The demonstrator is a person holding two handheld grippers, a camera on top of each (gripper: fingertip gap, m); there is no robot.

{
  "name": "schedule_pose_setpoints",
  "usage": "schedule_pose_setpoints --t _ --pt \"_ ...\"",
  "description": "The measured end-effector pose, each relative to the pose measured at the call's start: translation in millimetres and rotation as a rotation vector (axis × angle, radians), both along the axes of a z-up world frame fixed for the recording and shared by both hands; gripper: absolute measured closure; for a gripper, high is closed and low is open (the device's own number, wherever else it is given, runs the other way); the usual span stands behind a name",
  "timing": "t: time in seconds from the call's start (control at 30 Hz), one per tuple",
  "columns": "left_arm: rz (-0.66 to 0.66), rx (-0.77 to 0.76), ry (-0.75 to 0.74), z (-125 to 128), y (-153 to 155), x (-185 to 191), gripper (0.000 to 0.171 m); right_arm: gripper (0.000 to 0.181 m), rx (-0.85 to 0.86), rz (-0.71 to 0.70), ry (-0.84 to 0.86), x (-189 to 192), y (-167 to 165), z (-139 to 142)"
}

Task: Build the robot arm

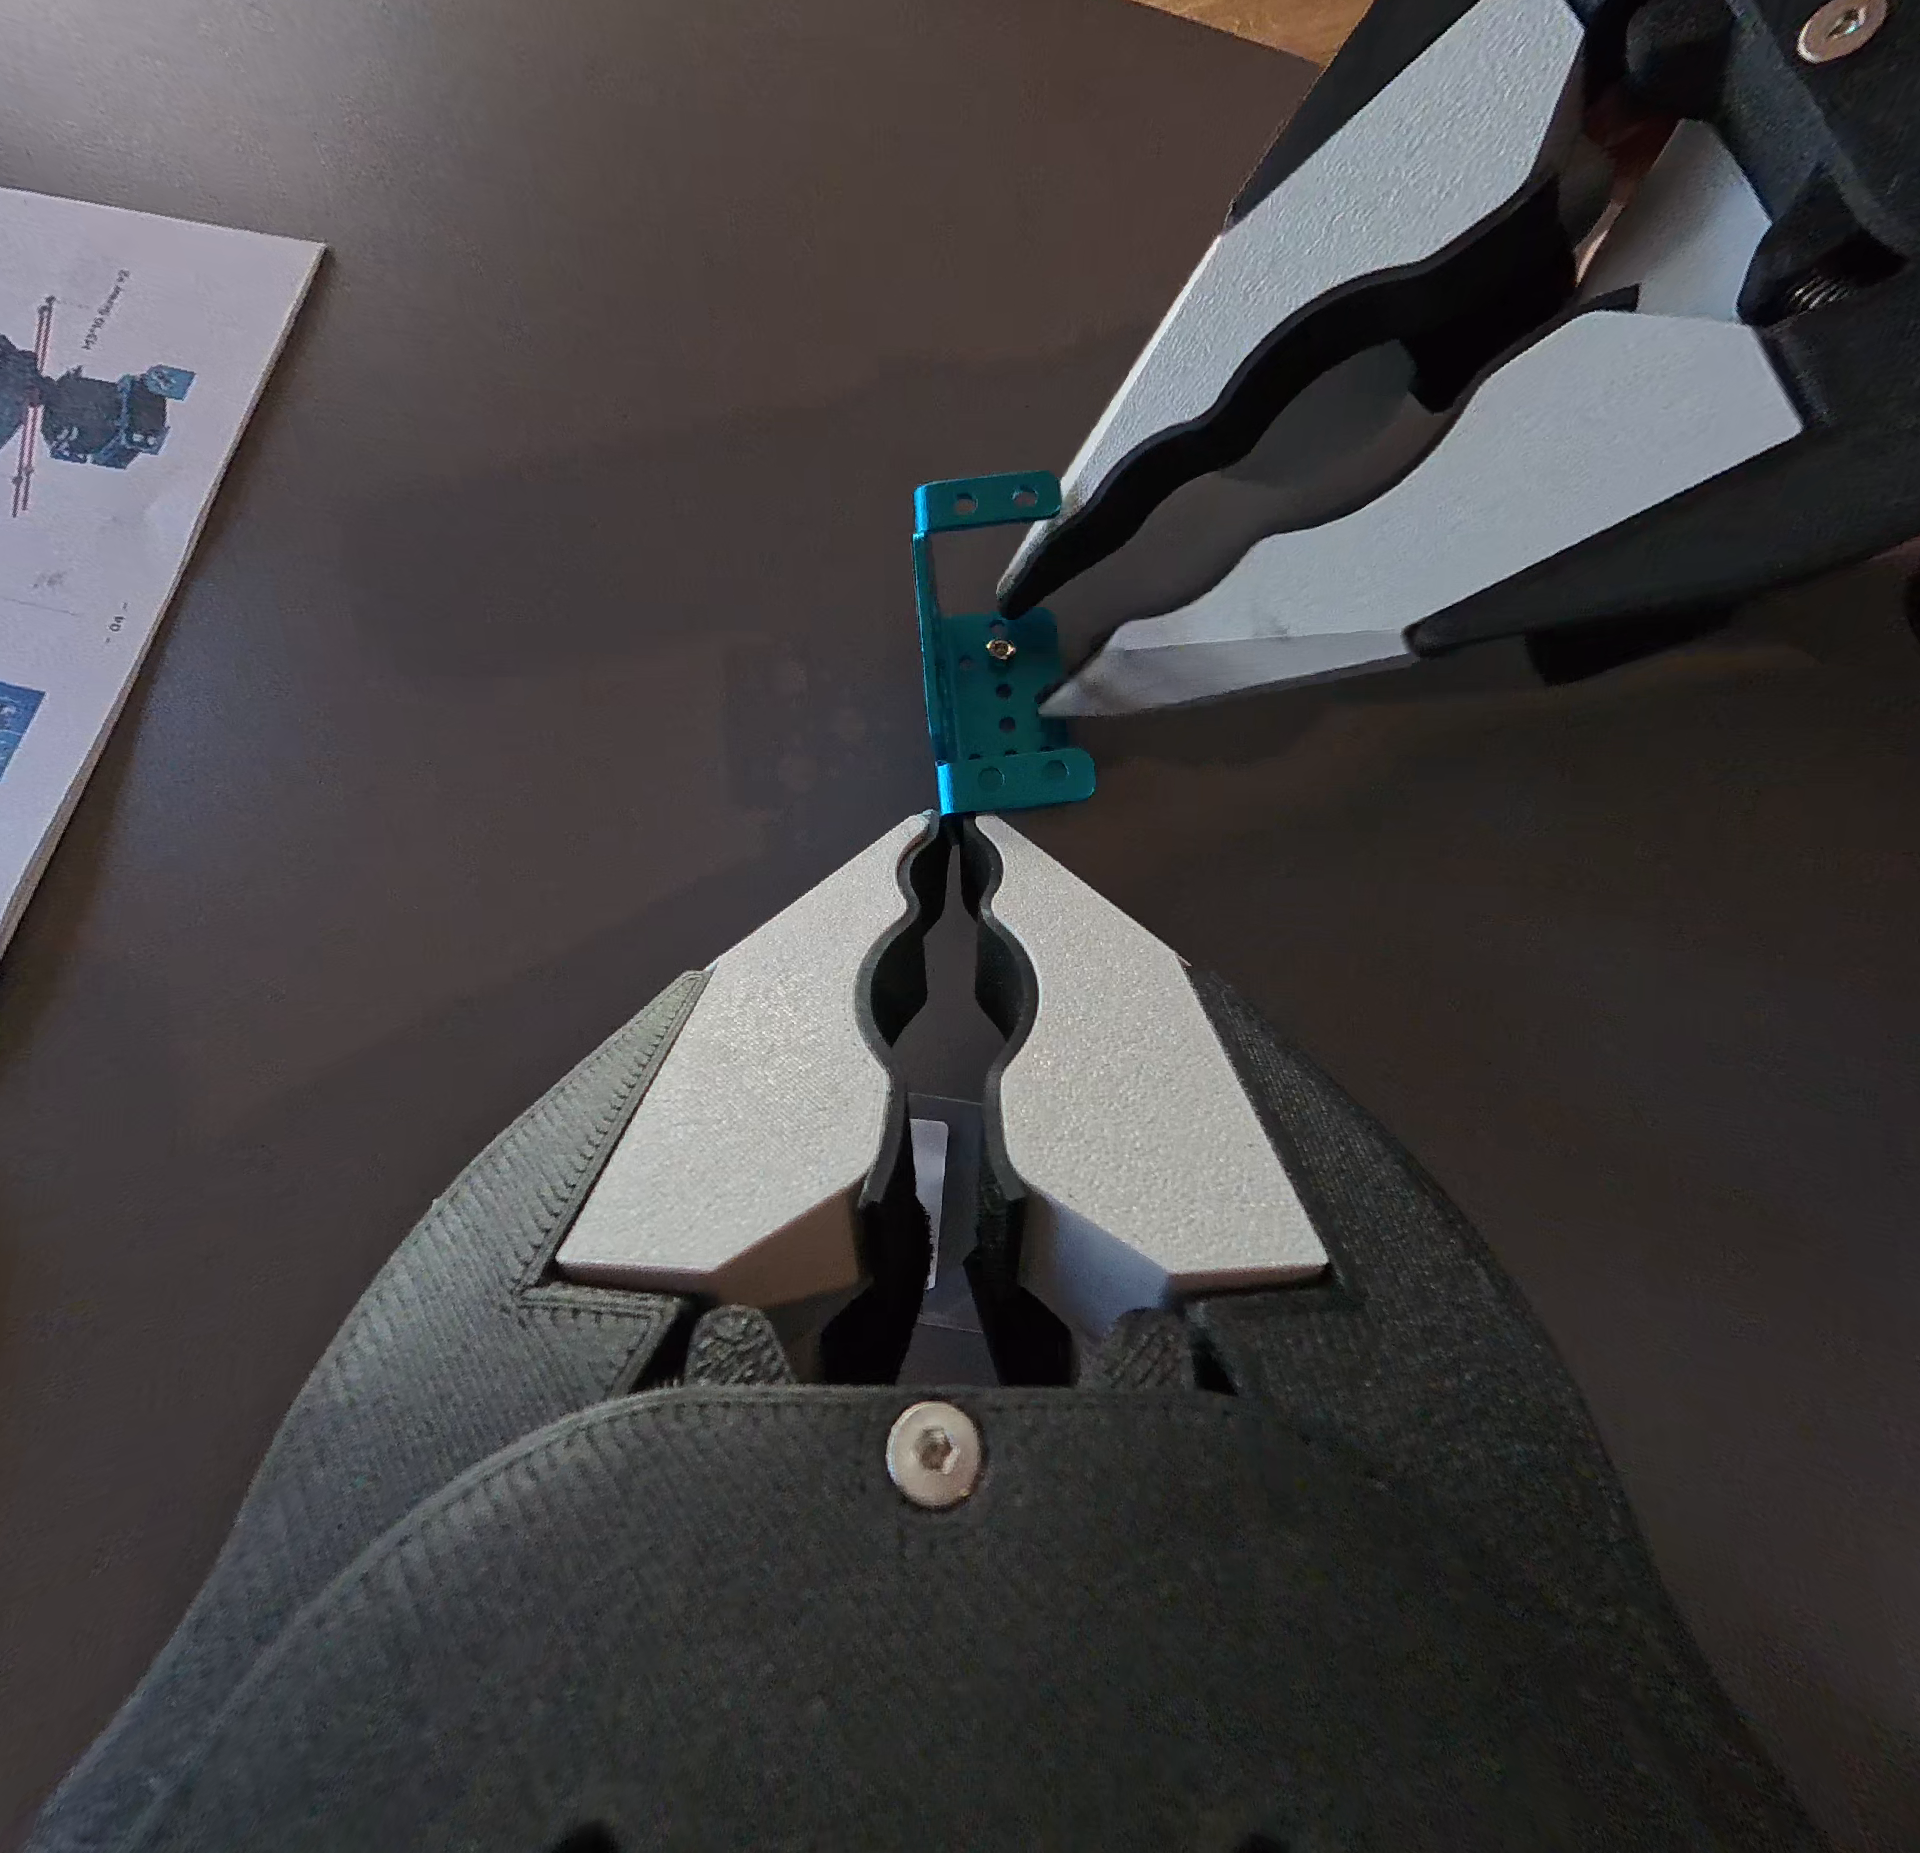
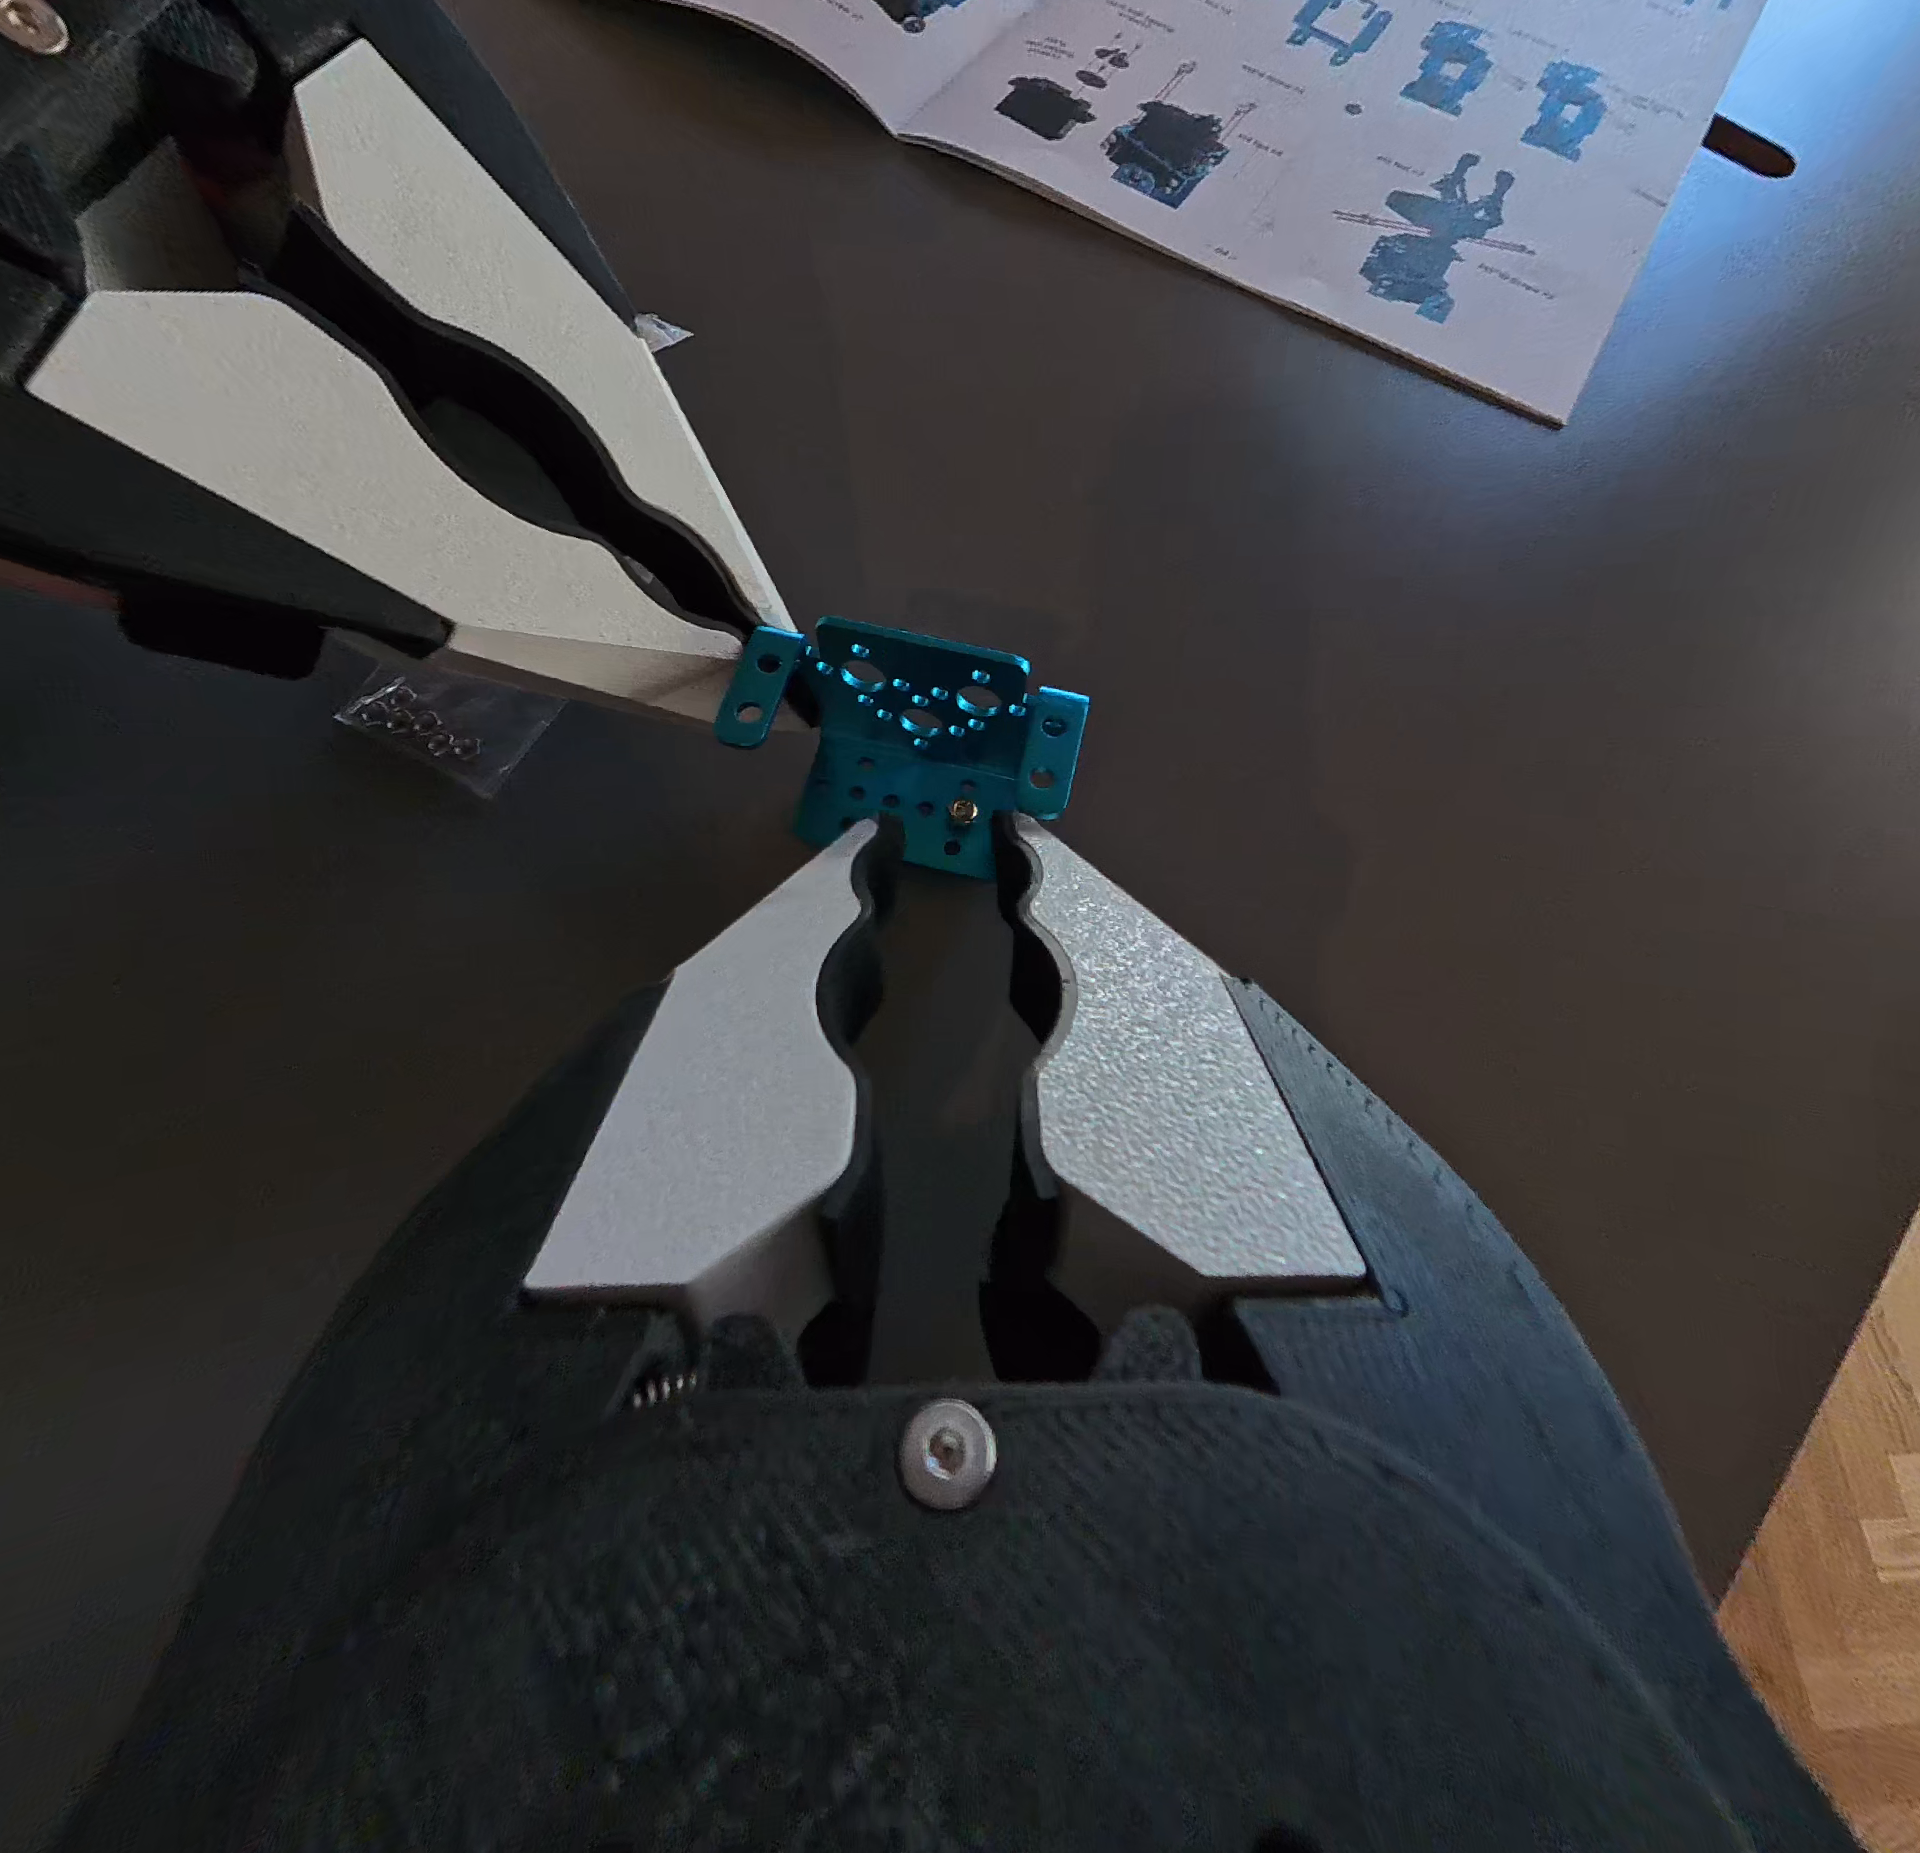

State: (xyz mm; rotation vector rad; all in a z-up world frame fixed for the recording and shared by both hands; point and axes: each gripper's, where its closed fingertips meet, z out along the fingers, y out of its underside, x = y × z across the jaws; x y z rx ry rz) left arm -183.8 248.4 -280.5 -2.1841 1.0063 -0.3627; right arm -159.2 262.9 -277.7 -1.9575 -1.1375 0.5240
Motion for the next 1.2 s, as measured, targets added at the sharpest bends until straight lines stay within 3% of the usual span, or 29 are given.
schedule_pose_setpoints --t 0.1,0.43,1.2 --pt "-0.001 -0.001 -0.001 -0.1 -0.2 0.3 0.170 0.171 -0.012 -0.027 0.027 0.3 2.9 1.9" --pt "-0.002 0.002 0.002 0.0 -0.1 0.6 0.170 0.175 -0.067 -0.033 0.033 -1.3 4.3 -2.1" --pt "-0.002 -0.001 -0.001 0.1 -0.1 0.8 0.170 0.172 -0.025 -0.041 0.005 0.9 4.5 -1.9"
